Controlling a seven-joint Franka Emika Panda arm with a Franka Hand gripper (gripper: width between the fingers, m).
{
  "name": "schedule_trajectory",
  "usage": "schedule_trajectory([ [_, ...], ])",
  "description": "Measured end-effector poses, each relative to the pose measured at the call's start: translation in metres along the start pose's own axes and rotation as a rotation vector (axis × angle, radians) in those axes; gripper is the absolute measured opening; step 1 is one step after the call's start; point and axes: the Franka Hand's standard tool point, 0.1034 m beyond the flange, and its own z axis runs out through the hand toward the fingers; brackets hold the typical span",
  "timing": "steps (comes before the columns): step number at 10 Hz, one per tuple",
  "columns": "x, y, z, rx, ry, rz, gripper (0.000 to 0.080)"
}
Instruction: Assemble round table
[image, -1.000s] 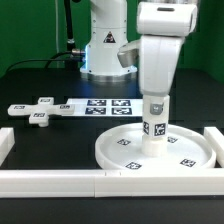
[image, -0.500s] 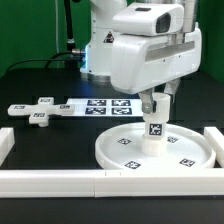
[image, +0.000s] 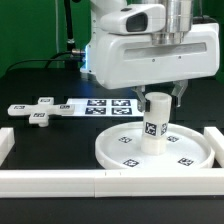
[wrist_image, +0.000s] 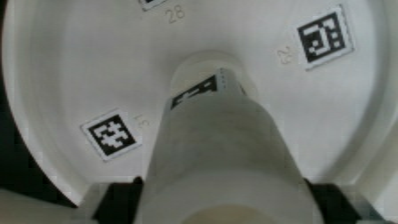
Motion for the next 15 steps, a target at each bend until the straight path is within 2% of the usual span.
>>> schedule_trajectory([
  [6,-0.0010,0.0048,-0.0003,0.009,0.019,0.365,0.0409],
  [7,-0.0046,0.0042,0.0012,0.023,0.018,0.564,0.0409],
  [10,-0.0070,0.0056,0.0018,0.051,0.010,0.914,0.0409],
  [13,-0.0091,0.0068,0.0028,0.107,-0.024,1.233,0.0409],
  [15,-0.0097,0.0052,0.0032,0.131,-0.054,1.411,0.0409],
])
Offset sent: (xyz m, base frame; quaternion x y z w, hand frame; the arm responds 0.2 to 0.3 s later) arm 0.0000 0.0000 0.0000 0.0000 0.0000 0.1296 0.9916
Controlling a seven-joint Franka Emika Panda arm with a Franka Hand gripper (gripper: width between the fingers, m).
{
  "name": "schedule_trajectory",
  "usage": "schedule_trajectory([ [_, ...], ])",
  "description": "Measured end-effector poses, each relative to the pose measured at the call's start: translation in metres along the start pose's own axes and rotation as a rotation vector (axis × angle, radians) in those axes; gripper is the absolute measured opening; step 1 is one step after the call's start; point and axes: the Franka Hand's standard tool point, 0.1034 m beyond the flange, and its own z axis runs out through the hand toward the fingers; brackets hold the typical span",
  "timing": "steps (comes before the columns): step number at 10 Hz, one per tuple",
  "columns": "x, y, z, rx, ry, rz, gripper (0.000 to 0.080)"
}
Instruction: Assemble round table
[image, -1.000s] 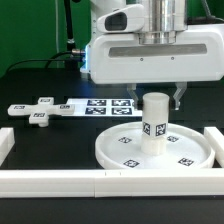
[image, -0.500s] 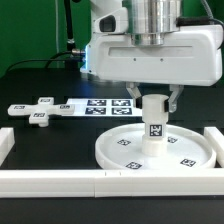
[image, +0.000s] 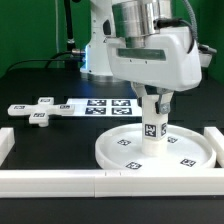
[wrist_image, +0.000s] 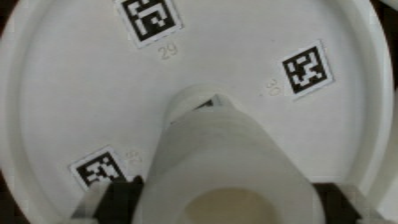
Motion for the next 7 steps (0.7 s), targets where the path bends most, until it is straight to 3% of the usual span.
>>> schedule_trajectory([
  [2,-0.0012,-0.0005,0.0005,0.003,-0.013,0.095,0.0409],
  [4,-0.0014,-0.0003,0.0009,0.003,-0.013,0.052,0.0591],
  [7,-0.0024,0.0005,0.0014,-0.003,-0.018,-0.113,0.0646],
])
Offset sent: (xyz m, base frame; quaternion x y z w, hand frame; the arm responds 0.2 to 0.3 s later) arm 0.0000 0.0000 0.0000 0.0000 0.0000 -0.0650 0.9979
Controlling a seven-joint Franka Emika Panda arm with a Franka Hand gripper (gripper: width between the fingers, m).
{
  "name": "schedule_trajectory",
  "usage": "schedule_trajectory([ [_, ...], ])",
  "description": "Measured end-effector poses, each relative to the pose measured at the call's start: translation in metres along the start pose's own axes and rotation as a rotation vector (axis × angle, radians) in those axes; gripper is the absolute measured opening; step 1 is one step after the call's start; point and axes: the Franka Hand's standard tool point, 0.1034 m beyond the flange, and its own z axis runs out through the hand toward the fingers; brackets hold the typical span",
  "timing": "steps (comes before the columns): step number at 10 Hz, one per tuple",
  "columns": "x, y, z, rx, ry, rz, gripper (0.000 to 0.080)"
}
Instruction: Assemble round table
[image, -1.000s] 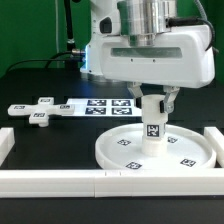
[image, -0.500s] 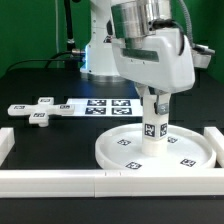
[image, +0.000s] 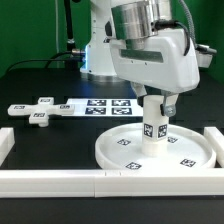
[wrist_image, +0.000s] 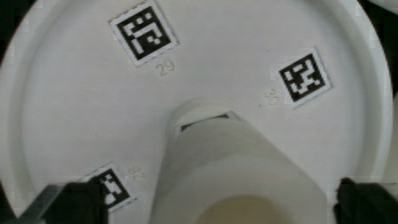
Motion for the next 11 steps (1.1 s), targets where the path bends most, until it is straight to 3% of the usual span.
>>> schedule_trajectory([
  [5,-0.001,0.000,0.000,-0.008,-0.008,-0.460,0.0649],
  [8,-0.010,-0.007,-0.001,-0.089,-0.006,-0.870,0.0649],
  [11,-0.010,-0.008,-0.001,-0.097,-0.015,-1.096,0.0649],
])
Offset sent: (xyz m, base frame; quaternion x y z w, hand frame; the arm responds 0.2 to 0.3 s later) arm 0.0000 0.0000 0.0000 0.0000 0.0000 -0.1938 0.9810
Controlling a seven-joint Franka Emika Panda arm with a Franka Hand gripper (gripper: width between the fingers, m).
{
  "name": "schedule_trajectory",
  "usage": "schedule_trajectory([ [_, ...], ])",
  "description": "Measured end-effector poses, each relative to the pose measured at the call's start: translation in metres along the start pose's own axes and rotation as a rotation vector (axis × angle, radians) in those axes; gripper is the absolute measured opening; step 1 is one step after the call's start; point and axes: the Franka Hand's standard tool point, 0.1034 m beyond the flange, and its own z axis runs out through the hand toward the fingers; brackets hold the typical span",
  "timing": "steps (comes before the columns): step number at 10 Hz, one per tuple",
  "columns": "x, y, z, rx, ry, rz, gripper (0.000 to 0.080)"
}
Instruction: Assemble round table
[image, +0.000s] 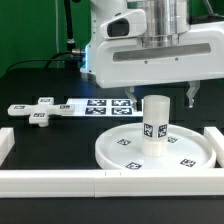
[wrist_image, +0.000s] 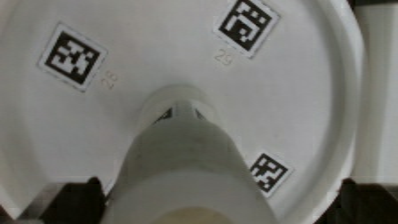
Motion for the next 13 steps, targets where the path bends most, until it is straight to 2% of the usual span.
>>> schedule_trajectory([
  [3,0.0001,0.0012,-0.0003,-0.007,-0.001,-0.233,0.0649],
  [5,0.0005,0.0019,-0.0016,-0.048,-0.012,-0.507,0.0649],
  [11,0.0003,0.0063,-0.0011,-0.056,-0.026,-0.863,0.0649],
  [13,-0.0005,0.0077,0.0009,-0.096,-0.061,-1.152,0.0649],
])
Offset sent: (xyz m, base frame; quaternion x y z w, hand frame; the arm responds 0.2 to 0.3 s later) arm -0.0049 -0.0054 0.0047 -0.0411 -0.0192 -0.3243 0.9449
